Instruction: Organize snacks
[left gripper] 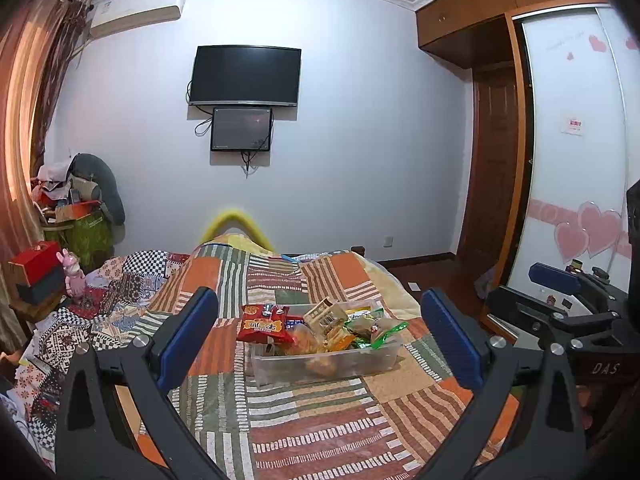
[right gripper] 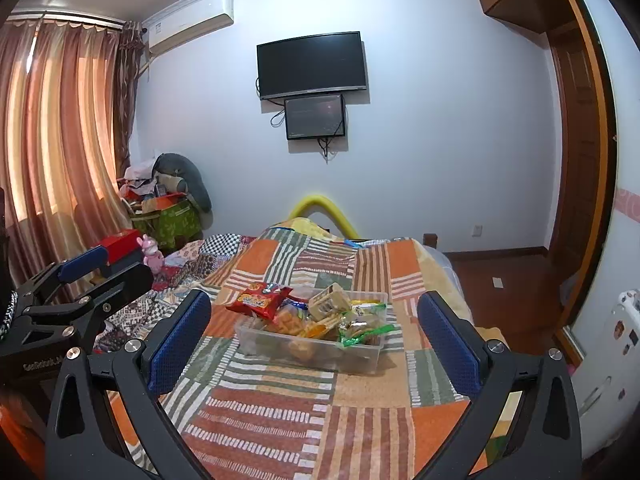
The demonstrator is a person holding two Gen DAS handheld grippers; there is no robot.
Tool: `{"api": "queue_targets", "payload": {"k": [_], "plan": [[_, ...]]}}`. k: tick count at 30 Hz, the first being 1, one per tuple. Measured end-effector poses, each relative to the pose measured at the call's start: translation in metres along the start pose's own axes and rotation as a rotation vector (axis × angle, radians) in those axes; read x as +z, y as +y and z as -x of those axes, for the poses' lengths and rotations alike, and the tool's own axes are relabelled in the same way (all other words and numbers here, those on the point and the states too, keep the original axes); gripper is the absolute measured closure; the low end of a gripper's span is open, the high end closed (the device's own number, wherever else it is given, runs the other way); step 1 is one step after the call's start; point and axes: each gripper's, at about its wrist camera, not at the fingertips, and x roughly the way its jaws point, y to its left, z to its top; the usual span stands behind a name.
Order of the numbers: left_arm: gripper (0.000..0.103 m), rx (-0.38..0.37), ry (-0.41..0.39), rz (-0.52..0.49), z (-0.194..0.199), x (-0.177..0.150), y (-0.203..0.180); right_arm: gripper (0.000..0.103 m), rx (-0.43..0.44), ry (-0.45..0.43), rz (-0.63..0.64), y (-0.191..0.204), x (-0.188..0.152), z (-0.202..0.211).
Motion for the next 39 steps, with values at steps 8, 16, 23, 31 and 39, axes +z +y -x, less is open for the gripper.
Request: {"api": "queue_targets", "payload": {"k": [8,16,23,31,39], "plan": [[0.0,0.006,0.005,0.008,-0.003,-0.001,0.004,0.0,-0.004,-0.003,0.005,0.002,-0.002,0.002],[0.0,0.005,0.011,0.012,-0.006,-0.002,0.007,0.0,-0.008,-0.005,0.005,0.001,-0.002,0.003],[0.0,0.009,0.011,0.006,-0.006,-0.002,0.007,0.0,-0.012,-0.009,-0.003,-0.001,0.0,0.004],[0.0,0.001,0.022,0.011,-0.007,-0.003,0.008,0.0,-0.025,-0.017,0.002,0.0,0.001,0.006],[0.0,-0.013,0.037,0.018,-0.009,-0.005,0.012,0.0,-0.027,-0.018,0.001,0.0,0.002,0.006]]}}
